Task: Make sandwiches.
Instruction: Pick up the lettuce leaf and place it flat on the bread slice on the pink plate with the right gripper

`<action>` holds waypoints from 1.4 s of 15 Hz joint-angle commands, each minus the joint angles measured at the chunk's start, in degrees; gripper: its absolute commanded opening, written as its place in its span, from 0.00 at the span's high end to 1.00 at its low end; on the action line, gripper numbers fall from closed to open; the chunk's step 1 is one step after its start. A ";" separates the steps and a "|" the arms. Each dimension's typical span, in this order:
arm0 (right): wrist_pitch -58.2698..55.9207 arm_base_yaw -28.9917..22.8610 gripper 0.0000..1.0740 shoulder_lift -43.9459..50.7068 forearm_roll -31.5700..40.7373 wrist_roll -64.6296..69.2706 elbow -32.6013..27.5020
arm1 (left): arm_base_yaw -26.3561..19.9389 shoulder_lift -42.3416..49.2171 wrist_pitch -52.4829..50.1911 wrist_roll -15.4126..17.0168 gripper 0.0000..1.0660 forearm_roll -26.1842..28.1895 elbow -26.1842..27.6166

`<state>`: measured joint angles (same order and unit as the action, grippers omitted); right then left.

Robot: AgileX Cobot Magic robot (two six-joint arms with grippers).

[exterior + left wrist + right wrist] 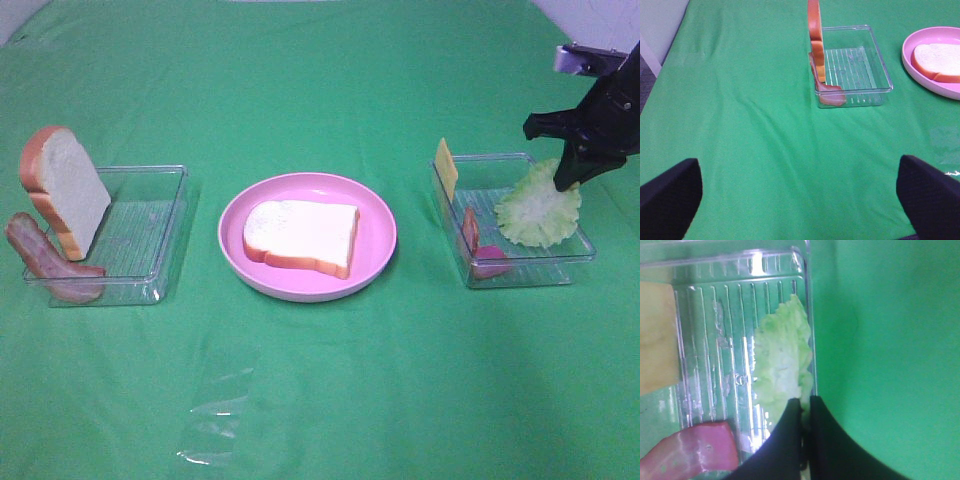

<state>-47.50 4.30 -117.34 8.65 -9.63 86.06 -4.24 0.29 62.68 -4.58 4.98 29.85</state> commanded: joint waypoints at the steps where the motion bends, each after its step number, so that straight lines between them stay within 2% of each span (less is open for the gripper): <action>1: -0.63 0.23 1.00 2.35 -0.11 -0.52 0.46 | 0.17 0.80 -0.92 0.29 0.08 0.17 -0.17; 10: -5.50 0.23 1.00 19.25 2.35 -0.34 0.46 | 0.17 0.80 -0.92 0.29 0.08 0.17 -0.17; 13: -7.73 -1.03 1.00 21.77 4.53 -0.23 0.46 | 0.17 0.80 -0.92 0.29 0.08 0.17 -0.17; 19: -4.81 -20.74 1.00 21.43 3.90 4.01 0.46 | 0.17 0.80 -0.92 0.29 0.08 0.17 -0.17; 21: -3.04 -25.67 1.00 20.68 4.24 5.10 0.46 | 0.17 0.80 -0.92 0.29 0.08 0.17 -0.17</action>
<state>-50.76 -22.17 -96.72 12.72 -5.04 86.12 -4.24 0.29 62.68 -4.58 4.98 29.85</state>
